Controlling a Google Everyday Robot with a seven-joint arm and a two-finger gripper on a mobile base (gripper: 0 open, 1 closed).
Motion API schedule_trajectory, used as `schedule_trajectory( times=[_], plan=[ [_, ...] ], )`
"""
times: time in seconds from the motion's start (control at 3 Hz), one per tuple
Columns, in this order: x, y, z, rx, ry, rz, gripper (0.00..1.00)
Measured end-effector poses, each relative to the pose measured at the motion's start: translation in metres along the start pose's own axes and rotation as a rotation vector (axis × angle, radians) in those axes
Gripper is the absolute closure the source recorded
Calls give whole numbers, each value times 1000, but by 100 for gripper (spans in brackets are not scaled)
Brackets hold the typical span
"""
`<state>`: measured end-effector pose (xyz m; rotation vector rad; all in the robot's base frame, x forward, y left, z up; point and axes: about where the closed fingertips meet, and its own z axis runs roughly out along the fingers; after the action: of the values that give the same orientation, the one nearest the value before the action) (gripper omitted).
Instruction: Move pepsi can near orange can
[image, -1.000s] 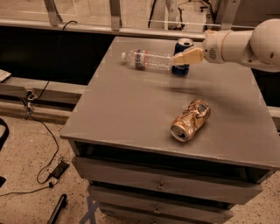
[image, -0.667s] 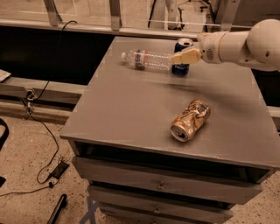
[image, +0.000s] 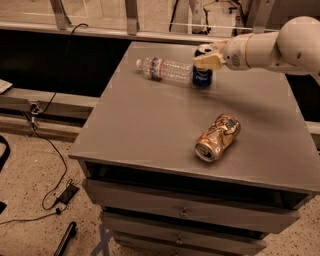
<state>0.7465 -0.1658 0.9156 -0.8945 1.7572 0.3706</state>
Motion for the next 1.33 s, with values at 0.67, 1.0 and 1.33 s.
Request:
schedule_trajectory(
  times=[0.67,1.0,1.33],
  plan=[
    [-23,-9,-43,-120,-2,-24,100],
    [-27,-4,-90,-129,11,-45,100],
    [-19,32,-117,-188,22,-68,100]
  ],
)
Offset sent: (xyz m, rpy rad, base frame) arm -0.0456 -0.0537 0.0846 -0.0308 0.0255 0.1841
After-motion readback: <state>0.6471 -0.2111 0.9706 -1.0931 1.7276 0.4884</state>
